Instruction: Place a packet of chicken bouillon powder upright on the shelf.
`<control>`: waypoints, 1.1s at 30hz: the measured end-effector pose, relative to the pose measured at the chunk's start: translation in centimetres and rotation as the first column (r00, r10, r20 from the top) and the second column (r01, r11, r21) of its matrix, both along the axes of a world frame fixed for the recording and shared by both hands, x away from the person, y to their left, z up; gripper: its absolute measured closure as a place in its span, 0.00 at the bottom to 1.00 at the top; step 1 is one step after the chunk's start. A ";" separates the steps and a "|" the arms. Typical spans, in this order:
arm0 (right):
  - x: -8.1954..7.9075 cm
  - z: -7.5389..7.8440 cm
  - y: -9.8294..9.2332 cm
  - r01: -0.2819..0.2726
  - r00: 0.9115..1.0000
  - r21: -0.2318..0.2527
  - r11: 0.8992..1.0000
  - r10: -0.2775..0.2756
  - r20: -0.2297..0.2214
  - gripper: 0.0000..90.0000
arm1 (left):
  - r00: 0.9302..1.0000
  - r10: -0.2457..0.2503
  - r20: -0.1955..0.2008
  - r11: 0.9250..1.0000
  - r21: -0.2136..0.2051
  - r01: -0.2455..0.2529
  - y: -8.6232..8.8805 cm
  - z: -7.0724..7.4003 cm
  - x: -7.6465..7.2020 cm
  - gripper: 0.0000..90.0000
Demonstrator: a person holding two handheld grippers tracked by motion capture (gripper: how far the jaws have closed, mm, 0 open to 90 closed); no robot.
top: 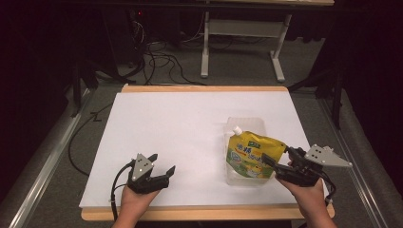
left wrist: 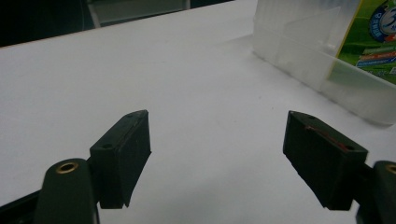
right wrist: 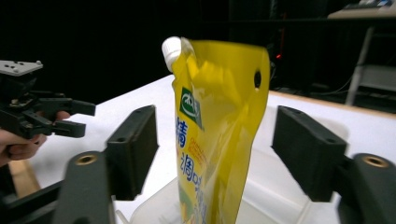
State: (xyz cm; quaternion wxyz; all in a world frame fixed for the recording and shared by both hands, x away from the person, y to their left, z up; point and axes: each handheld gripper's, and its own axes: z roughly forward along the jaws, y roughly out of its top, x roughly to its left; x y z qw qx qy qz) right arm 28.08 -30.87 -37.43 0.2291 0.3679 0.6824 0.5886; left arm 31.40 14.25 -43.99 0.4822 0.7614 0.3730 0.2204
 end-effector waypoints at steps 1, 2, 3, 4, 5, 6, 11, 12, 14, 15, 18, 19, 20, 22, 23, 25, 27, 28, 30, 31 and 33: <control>-0.1 0.2 0.0 0.003 1.000 -0.006 1.000 -0.003 0.007 0.32 | 1.000 -0.001 0.000 1.000 0.000 0.001 0.0 0.0 0.0 0.26; -0.3 0.4 0.0 0.006 1.000 -0.012 1.000 -0.006 0.013 0.29 | 1.000 0.000 0.001 1.000 0.001 0.000 0.0 0.0 0.0 0.26; -0.5 0.7 0.0 0.015 1.000 -0.015 1.000 -0.015 0.024 0.27 | 1.000 -0.001 0.001 1.000 0.001 0.001 0.0 0.0 0.0 0.26; -0.7 0.9 -0.1 0.016 0.999 -0.019 1.000 -0.016 0.029 0.26 | 1.000 -0.003 0.000 1.000 0.001 0.003 0.0 0.0 0.0 0.26; -0.9 1.2 -0.3 0.023 0.999 -0.023 0.999 -0.022 0.036 0.25 | 1.000 -0.003 -0.001 1.000 0.001 0.003 0.0 0.0 0.0 0.26; -1.0 1.4 -0.3 0.030 0.999 -0.024 0.999 -0.029 0.041 0.24 | 1.000 -0.004 -0.001 1.000 0.001 0.004 0.0 0.0 0.0 0.26; -1.6 2.0 -1.4 0.071 0.996 -0.024 0.997 -0.069 0.058 0.22 | 1.000 -0.008 -0.002 1.000 -0.001 0.008 0.0 0.0 0.0 0.26; -1.7 2.1 -1.7 0.079 0.995 -0.021 0.997 -0.077 0.062 0.21 | 1.000 -0.008 -0.003 1.000 -0.002 0.008 0.0 0.0 0.0 0.26; -1.9 2.1 -2.3 0.095 0.994 -0.017 0.995 -0.094 0.060 0.21 | 1.000 -0.009 -0.003 1.000 -0.002 0.009 0.0 0.0 0.1 0.26; -1.9 2.2 -2.6 0.104 0.993 -0.019 0.994 -0.103 0.063 0.21 | 1.000 -0.010 -0.003 1.000 -0.003 0.010 0.0 0.0 0.1 0.26; -2.0 2.1 -3.6 0.135 0.989 -0.015 0.991 -0.134 0.067 0.22 | 1.000 -0.014 -0.004 1.000 -0.003 0.014 0.0 0.0 0.1 0.26; -2.0 2.0 -3.9 0.140 0.988 -0.010 0.990 -0.139 0.064 0.22 | 1.000 -0.016 -0.004 1.000 -0.003 0.016 0.0 0.0 0.1 0.26; -2.0 1.9 -4.3 0.153 0.986 -0.005 0.988 -0.152 0.063 0.23 | 1.000 -0.016 -0.004 1.000 -0.003 0.016 0.0 0.0 0.1 0.26; -2.0 1.7 -4.8 0.174 0.983 -0.014 0.985 -0.173 0.059 0.24 | 1.000 -0.019 -0.005 1.000 -0.002 0.019 -0.1 0.0 0.1 0.26; -1.9 1.5 -5.0 0.181 0.982 -0.012 0.983 -0.180 0.057 0.24 | 1.000 -0.021 -0.005 1.000 -0.001 0.021 -0.1 0.0 0.1 0.26; -1.6 0.9 -5.3 0.197 0.979 -0.021 0.980 -0.196 0.048 0.23 | 1.000 -0.026 -0.007 1.000 0.000 0.026 -0.1 0.0 0.1 0.27; -1.2 0.2 -5.5 0.220 0.975 -0.039 0.975 -0.218 0.041 0.20 | 0.999 -0.031 -0.009 1.000 0.003 0.031 -0.2 0.0 0.1 0.27; -0.9 -0.5 -5.6 0.223 0.975 -0.035 0.974 -0.222 0.022 0.18 | 0.999 -0.031 -0.011 1.000 0.002 0.031 -0.2 -0.1 0.1 0.27; -0.5 -1.6 -5.5 0.222 0.975 -0.050 0.974 -0.223 -0.007 0.17 | 0.999 -0.033 -0.013 0.999 0.003 0.033 -0.3 -0.1 0.2 0.27; -0.3 -2.3 -5.4 0.228 0.973 -0.068 0.971 -0.229 -0.017 0.17 | 0.999 -0.036 -0.015 0.999 0.006 0.036 -0.3 -0.1 0.2 0.27; 0.2 -3.8 -5.4 0.228 0.972 -0.081 0.970 -0.231 -0.042 0.17 | 0.999 -0.041 -0.015 0.999 0.007 0.041 -0.4 -0.2 0.2 0.27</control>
